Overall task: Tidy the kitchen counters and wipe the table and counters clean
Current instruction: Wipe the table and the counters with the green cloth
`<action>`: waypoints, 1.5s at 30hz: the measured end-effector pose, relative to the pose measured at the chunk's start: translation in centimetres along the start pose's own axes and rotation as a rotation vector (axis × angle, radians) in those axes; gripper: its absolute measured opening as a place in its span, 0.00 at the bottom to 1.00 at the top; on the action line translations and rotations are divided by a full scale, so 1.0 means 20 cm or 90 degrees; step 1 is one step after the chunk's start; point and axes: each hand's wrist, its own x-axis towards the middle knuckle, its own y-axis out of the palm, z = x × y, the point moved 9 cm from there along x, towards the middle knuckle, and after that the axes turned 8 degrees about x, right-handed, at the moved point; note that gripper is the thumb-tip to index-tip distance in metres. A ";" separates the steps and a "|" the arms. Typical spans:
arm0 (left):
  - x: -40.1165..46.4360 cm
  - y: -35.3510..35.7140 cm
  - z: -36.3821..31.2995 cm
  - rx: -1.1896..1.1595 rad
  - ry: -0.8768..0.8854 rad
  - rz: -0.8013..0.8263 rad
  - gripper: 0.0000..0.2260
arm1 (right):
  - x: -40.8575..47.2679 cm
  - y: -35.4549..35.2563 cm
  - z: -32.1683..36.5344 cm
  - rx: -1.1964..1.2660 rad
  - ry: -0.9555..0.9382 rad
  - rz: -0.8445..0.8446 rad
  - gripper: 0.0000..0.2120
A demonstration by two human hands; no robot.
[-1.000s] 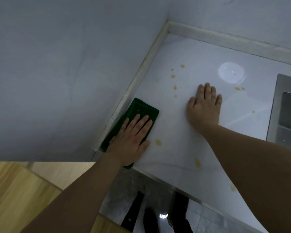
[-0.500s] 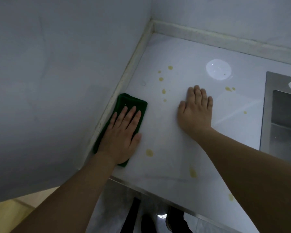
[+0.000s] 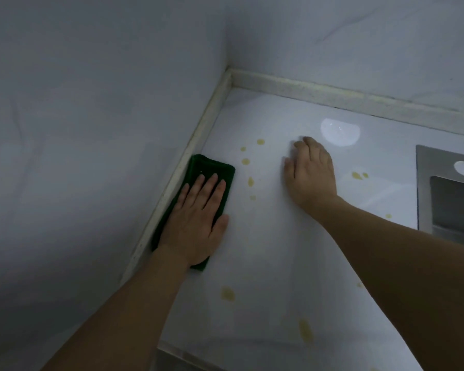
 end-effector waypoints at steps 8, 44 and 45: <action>0.25 -0.03 0.01 -0.008 0.000 -0.021 0.32 | 0.22 0.08 -0.13 -0.080 0.018 0.145 0.28; 1.30 -0.15 -0.01 0.003 0.016 -0.013 0.27 | 0.25 0.07 -0.15 -0.050 -0.003 0.057 0.30; 1.29 -0.15 -0.02 0.001 0.016 -0.004 0.27 | 0.25 0.07 -0.15 -0.049 -0.003 0.059 0.30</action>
